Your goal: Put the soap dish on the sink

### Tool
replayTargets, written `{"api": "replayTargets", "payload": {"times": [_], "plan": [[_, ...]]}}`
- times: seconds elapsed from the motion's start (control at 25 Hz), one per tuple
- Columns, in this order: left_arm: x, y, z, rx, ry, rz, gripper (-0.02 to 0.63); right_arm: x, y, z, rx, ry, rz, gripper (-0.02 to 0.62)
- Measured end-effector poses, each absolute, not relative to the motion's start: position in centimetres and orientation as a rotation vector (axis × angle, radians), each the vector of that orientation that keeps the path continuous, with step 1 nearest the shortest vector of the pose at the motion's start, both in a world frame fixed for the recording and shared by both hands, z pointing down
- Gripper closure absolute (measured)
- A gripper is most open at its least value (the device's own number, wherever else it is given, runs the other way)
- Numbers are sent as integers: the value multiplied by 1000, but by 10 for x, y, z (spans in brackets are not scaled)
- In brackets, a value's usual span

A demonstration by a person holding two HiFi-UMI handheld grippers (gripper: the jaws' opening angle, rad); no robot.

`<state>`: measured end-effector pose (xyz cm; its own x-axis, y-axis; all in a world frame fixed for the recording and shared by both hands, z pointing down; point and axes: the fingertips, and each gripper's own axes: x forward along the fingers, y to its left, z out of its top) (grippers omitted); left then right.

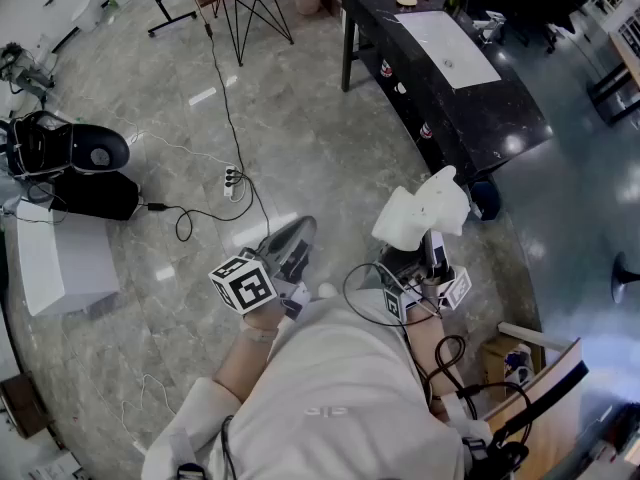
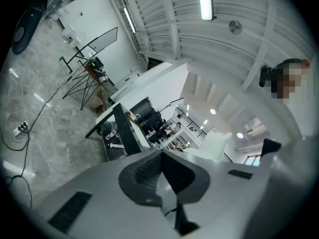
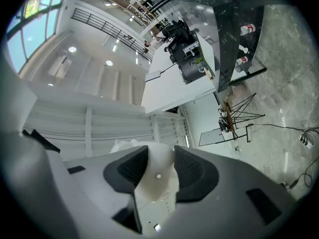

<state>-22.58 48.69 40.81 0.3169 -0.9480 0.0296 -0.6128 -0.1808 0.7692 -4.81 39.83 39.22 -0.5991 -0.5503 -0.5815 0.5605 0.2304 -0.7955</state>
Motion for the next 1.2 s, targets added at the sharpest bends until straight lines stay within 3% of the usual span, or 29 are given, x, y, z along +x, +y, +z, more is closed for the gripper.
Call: {"api": "replayTargets", "payload": {"times": [0.64,1.2], "plan": [[-231,381,425,1843,-1391,-572,600,-60,294,403,24,1579,-1573,419],[-221,184,435,1819,-1415,-486,600,-55,103,428,-9,1528,-1645,418]]}}
